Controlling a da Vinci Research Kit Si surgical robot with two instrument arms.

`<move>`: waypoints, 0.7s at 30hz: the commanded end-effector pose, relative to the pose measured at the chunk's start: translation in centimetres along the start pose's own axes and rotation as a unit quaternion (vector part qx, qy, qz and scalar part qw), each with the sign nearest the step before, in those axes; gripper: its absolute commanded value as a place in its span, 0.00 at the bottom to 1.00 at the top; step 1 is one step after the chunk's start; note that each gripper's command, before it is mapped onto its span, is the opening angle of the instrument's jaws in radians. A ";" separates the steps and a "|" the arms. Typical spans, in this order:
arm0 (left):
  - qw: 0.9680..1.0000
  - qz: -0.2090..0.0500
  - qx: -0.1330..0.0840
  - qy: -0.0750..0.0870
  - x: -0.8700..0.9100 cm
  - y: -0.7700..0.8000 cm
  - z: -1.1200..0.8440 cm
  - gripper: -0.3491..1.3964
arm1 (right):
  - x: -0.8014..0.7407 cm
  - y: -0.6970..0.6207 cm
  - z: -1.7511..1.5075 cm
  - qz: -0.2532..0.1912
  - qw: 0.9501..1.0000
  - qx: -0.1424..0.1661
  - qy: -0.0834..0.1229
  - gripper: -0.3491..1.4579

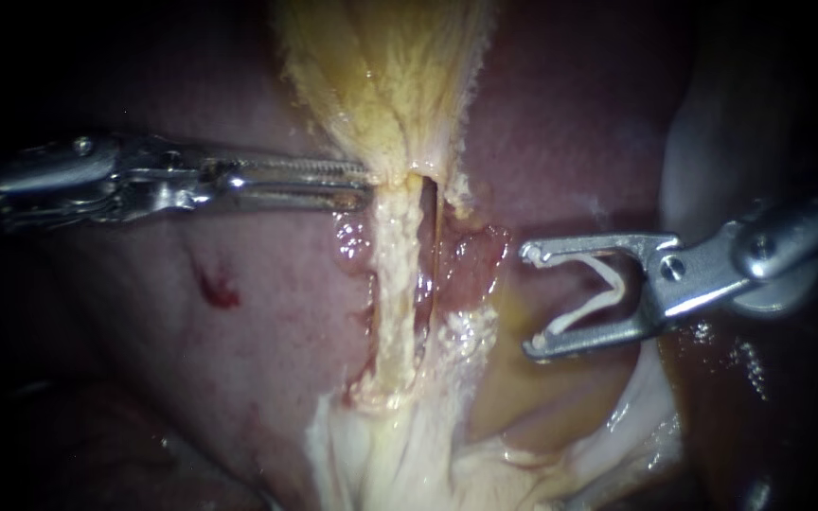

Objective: Grabbing gallbladder

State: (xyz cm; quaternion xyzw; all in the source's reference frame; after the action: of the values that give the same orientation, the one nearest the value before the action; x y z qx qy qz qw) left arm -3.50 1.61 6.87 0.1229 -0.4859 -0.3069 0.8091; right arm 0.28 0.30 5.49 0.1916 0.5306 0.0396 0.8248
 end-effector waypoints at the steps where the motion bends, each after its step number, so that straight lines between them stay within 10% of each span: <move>1: 1.000 -0.002 0.000 0.001 0.00 0.00 -0.01 0.00 | 0.00 0.00 0.00 0.000 1.000 0.000 0.000 0.45; 12: 0.999 -0.036 0.007 0.011 -0.03 -0.04 -0.19 0.00 | 0.00 0.00 0.00 0.000 1.000 0.000 0.000 0.45; 21: 0.998 -0.052 0.022 0.007 -0.47 -0.11 -0.66 0.00 | 0.00 0.00 -0.01 0.000 1.000 0.000 0.000 0.45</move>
State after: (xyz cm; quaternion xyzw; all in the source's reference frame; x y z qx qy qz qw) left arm -3.11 1.78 6.07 0.1689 -0.4816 -0.3391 0.7903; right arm 0.27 0.30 5.48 0.1917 0.5306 0.0393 0.8247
